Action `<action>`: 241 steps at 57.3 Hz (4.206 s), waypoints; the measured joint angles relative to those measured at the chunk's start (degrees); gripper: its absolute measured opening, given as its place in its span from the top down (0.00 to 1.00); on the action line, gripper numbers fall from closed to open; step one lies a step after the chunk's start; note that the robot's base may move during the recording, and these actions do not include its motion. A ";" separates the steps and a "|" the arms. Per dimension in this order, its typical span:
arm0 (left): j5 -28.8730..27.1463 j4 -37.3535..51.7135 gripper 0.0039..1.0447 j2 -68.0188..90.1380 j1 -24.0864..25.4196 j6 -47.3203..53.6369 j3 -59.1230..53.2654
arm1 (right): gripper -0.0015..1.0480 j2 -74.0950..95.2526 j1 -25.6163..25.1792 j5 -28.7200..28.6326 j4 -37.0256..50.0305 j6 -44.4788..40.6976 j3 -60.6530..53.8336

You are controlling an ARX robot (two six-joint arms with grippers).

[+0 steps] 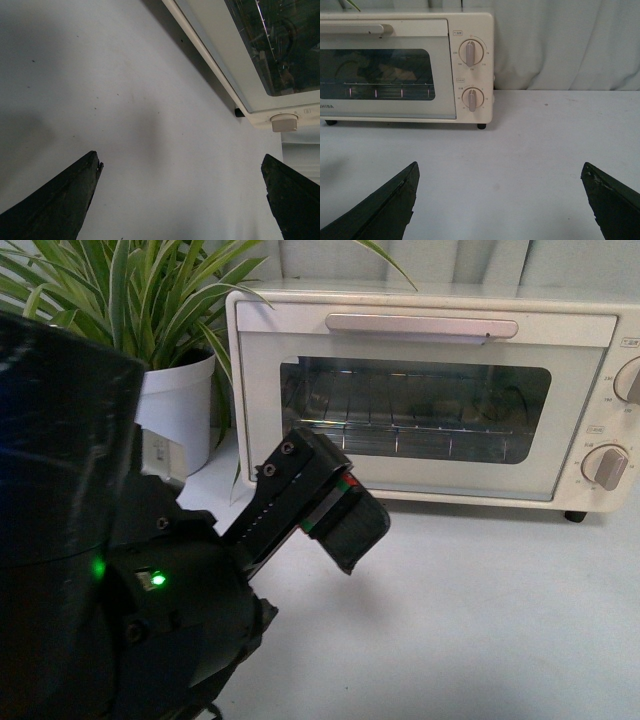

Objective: Open oven

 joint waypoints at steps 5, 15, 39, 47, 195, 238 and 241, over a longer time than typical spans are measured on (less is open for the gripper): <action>-0.13 -0.48 0.06 1.68 -0.98 -0.26 1.79 | 0.09 0.00 0.00 0.00 0.00 0.00 0.00; -0.13 -1.75 0.06 3.85 -1.88 -1.01 3.74 | 0.09 0.00 0.00 0.00 0.00 0.00 0.00; -0.61 -4.22 0.06 6.56 -2.60 -2.12 6.36 | 0.09 0.00 0.00 0.00 0.00 0.00 0.00; -0.63 -4.68 0.06 7.21 -2.47 -2.34 7.17 | 0.09 0.00 0.00 0.00 0.00 0.00 0.00; 0.33 -6.23 0.06 6.32 -0.37 -3.15 7.06 | 0.09 87.06 17.55 13.57 2.69 20.87 60.94; 0.24 -6.23 0.06 6.32 -0.37 -3.15 6.99 | 0.09 78.36 19.65 7.76 8.28 16.66 46.75; 0.24 -6.23 0.06 6.32 -0.37 -3.17 6.97 | 0.09 77.94 19.71 7.45 8.55 16.57 45.86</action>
